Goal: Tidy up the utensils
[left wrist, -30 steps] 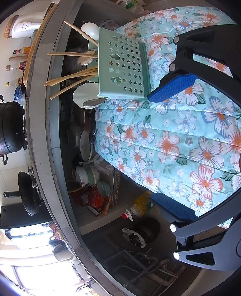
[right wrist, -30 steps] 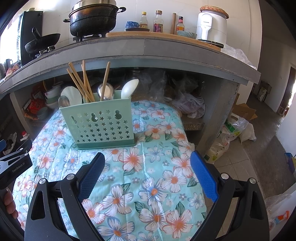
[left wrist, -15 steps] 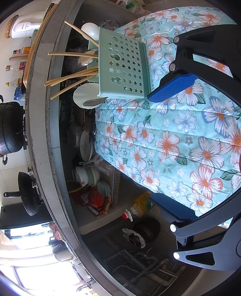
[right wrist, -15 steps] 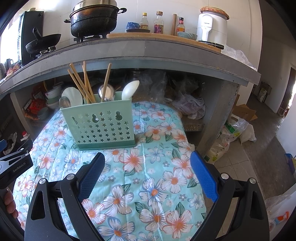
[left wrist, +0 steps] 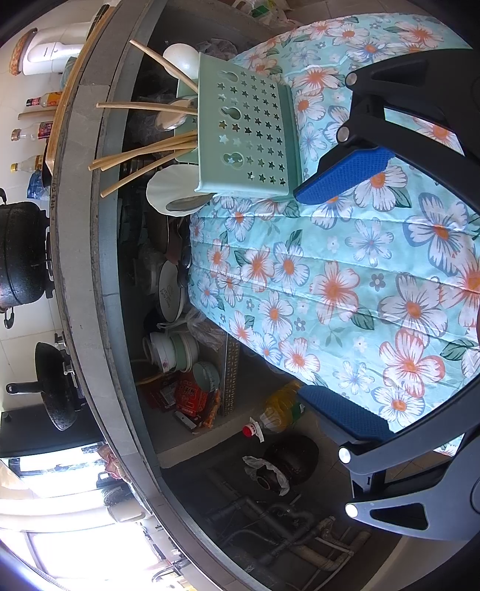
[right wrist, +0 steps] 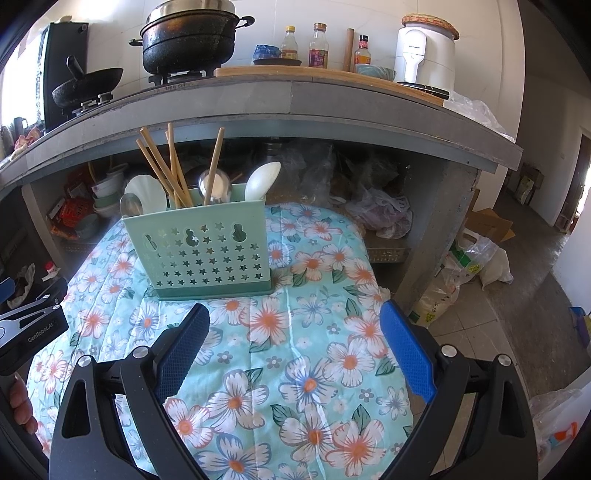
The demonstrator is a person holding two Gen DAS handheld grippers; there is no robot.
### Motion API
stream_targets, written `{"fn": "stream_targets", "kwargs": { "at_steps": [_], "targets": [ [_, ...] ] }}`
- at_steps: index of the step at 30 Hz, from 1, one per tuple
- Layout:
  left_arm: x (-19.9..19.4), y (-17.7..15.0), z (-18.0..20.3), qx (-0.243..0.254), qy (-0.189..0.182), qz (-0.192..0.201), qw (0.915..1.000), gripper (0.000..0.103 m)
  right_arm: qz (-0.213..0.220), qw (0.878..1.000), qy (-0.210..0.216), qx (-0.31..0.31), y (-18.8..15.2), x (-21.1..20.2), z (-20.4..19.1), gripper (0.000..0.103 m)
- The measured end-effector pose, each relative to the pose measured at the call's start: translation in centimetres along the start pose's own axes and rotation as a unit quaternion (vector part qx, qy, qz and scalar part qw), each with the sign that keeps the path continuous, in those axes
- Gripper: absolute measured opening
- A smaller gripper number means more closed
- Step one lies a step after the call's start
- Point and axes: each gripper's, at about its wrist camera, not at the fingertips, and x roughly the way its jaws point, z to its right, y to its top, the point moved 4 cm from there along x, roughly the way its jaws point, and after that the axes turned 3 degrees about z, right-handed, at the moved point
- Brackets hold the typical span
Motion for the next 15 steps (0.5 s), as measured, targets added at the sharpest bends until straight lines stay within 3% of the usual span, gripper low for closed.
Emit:
{"fn": "stream_targets", "kwargs": {
  "at_steps": [15],
  "targets": [
    [0.06,0.03,0.05,0.000,0.000,0.000,1.0000,0.094,0.001,1.000,0.001,-0.001,0.06,-0.04,-0.05,0.091]
  ]
}}
